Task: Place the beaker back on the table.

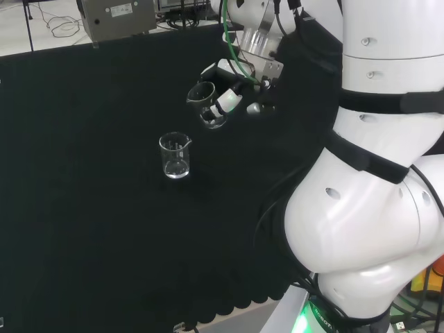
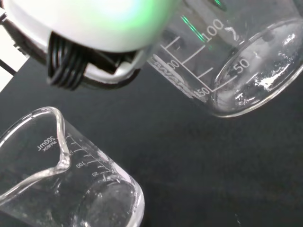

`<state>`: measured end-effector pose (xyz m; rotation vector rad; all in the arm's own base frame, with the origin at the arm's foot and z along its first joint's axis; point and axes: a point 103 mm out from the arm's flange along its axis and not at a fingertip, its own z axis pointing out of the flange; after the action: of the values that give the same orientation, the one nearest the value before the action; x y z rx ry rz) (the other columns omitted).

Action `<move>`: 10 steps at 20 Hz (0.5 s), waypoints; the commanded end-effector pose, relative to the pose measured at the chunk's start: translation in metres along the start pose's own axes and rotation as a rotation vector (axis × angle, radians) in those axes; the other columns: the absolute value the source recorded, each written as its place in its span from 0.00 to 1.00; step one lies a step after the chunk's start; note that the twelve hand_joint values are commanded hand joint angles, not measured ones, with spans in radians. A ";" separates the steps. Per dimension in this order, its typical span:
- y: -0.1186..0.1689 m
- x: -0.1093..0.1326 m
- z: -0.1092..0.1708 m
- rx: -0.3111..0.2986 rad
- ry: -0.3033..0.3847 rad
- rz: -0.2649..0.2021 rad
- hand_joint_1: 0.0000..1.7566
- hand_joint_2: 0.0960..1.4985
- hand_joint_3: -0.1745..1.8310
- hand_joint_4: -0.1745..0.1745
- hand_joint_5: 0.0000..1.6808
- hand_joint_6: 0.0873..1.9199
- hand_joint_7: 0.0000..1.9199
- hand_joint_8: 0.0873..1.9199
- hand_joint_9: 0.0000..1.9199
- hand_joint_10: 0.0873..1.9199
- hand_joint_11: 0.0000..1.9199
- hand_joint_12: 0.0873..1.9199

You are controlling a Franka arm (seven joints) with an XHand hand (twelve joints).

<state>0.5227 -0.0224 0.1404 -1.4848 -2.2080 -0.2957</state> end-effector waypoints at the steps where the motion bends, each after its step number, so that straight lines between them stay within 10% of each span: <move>1: 0.011 -0.003 0.013 -0.012 0.045 -0.012 0.74 0.38 0.50 0.00 0.66 0.50 0.61 0.49 0.75 0.42 0.58 0.40; 10: 0.014 -0.018 0.031 -0.033 0.121 -0.017 0.77 0.40 0.44 0.00 0.70 0.41 0.62 0.43 0.75 0.30 0.60 0.36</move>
<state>0.5317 -0.0075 0.1115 -1.4515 -2.1602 -0.3635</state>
